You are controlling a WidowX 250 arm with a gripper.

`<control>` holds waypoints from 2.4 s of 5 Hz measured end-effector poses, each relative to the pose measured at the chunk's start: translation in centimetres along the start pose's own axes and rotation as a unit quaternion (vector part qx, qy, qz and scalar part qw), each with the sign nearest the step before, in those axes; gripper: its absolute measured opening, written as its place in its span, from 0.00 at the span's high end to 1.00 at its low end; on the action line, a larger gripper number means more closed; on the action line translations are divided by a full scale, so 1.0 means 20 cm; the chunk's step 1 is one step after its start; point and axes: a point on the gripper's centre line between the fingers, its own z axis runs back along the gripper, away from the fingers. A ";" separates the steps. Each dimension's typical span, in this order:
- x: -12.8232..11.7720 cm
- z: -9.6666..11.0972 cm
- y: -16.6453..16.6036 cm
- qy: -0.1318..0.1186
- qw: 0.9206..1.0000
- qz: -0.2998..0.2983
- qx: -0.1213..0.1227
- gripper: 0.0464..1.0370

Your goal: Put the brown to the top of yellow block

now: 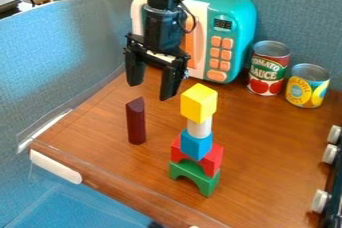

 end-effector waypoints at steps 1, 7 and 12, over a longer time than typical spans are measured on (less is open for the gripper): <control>0.00 -0.06 -0.01 0.018 1.000 -0.003 -0.007 0.04; 0.04 -0.23 0.14 0.041 0.998 0.037 -0.033 0.08; 0.07 0.17 -0.04 -0.013 0.993 0.089 -0.074 0.54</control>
